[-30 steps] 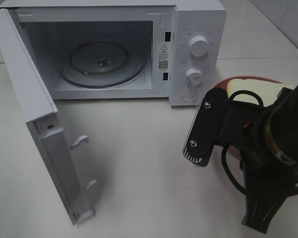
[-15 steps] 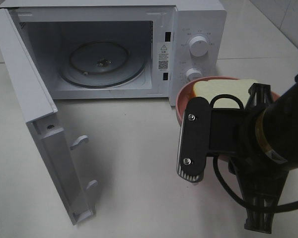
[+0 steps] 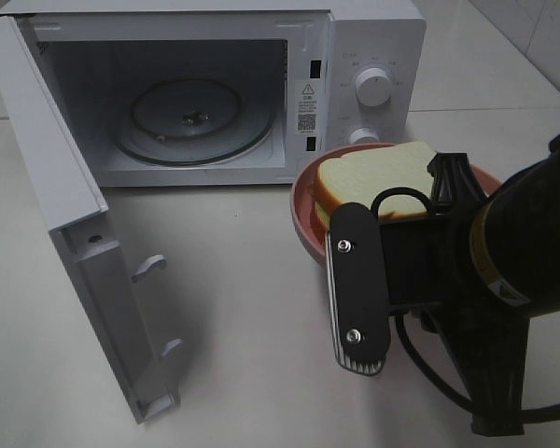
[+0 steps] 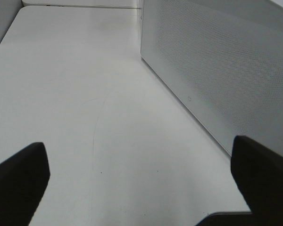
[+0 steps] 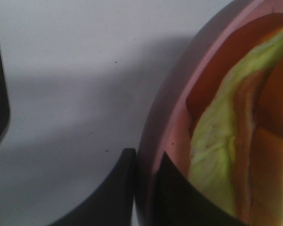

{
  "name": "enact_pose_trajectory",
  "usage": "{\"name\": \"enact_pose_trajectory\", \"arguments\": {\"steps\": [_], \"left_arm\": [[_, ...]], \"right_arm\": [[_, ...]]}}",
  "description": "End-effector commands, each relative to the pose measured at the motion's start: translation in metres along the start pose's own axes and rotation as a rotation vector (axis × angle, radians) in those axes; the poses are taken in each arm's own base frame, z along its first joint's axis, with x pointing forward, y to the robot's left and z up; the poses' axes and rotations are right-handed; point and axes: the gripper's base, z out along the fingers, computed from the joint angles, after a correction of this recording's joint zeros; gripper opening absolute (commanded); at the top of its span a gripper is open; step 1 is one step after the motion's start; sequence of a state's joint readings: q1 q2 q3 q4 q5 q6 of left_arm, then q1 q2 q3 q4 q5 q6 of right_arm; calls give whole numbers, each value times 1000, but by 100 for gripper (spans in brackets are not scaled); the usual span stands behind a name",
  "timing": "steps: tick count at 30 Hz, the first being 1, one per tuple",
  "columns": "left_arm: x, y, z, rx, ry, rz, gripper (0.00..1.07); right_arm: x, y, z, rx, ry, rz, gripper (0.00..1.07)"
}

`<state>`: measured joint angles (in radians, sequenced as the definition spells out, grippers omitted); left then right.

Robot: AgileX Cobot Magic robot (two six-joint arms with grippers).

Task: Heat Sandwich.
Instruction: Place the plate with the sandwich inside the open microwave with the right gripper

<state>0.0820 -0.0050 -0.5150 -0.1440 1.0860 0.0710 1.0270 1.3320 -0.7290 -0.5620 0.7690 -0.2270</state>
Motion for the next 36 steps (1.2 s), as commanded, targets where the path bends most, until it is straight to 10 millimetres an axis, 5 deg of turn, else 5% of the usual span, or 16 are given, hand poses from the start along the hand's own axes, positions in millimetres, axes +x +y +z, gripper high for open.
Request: {"name": "enact_pose_trajectory", "arguments": {"steps": [1, 13, 36], "left_arm": [[0, 0, -2, 0, -28, -2, 98], [0, 0, -2, 0, -28, -2, 98], [0, 0, -2, 0, -28, -2, 98]], "right_arm": [[-2, -3, -2, 38, -24, -124, 0], [-11, -3, -3, 43, -125, -135, 0], [6, -29, 12, 55, -209, -446, 0]]}}
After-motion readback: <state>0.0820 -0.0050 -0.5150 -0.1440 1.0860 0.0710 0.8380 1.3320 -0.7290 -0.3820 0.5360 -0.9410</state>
